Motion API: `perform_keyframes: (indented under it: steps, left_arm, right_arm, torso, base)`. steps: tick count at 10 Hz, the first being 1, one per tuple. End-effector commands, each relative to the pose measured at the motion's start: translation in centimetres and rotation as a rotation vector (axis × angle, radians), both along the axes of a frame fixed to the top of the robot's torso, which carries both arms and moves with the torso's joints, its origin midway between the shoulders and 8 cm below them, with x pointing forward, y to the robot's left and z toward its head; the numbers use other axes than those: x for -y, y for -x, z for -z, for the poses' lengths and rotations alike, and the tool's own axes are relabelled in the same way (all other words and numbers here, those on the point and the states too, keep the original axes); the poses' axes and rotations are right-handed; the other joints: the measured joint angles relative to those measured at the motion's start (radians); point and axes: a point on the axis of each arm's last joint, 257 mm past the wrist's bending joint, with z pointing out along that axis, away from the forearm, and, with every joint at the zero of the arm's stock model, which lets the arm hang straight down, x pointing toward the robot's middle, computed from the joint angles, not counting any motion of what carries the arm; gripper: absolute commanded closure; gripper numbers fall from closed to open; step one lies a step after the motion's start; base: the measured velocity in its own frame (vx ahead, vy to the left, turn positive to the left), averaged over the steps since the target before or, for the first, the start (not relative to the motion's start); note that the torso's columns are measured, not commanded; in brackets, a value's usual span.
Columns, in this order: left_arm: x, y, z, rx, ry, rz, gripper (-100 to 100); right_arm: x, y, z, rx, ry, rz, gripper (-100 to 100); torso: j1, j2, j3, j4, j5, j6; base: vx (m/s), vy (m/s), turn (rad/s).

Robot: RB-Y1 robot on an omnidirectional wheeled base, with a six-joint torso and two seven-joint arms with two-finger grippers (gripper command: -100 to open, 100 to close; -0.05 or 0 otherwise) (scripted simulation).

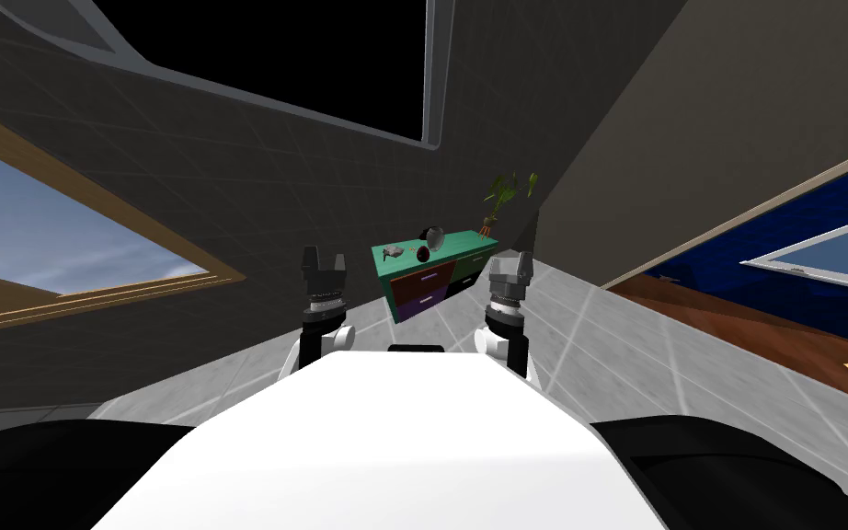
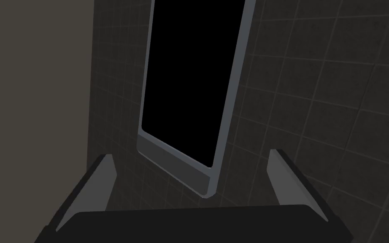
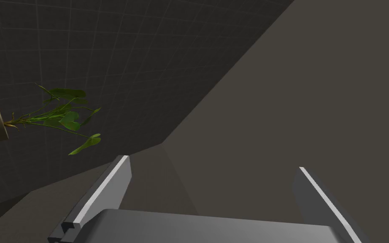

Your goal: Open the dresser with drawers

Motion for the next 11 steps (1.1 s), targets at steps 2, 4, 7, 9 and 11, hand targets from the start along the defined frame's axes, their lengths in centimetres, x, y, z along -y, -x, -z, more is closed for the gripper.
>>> perform_keyframes:
  steps: [2, 4, 7, 9, 11]
  left_arm:
    - [0.0, 0.0, 0.0, 0.000, 0.000, 0.000, 0]
    - [0.0, 0.0, 0.0, 0.000, 0.000, 0.000, 0]
    - [0.0, 0.0, 0.0, 0.000, 0.000, 0.000, 0]
    - [0.0, 0.0, 0.0, 0.000, 0.000, 0.000, 0]
    - [0.0, 0.0, 0.0, 0.000, 0.000, 0.000, 0]
  right_arm:
    - [0.0, 0.0, 0.0, 0.000, 0.000, 0.000, 0]
    - [0.0, 0.0, 0.0, 0.000, 0.000, 0.000, 0]
    - [0.0, 0.0, 0.0, 0.000, 0.000, 0.000, 0]
    - [0.0, 0.0, 0.0, 0.000, 0.000, 0.000, 0]
    - [1.0, -1.6, 2.3, -0.082, -0.029, -0.047, -100]
  torso:
    - [0.000, 0.104, -0.209, 0.105, 0.000, 0.000]
    - [0.000, 0.248, -0.497, 0.248, 0.000, 0.000]
    - [0.000, 0.470, -0.939, 0.470, 0.000, 0.000]
    - [0.000, 0.618, -1.234, 0.617, 0.000, 0.000]
    - [0.001, 0.724, -1.452, 0.724, 0.000, 0.000]
  base:
    - [0.000, 0.000, 0.000]
    - [0.000, 0.000, 0.000]
    - [0.000, 0.000, 0.000]
    - [0.000, 0.000, 0.000]
    - [0.039, 0.050, 0.012]
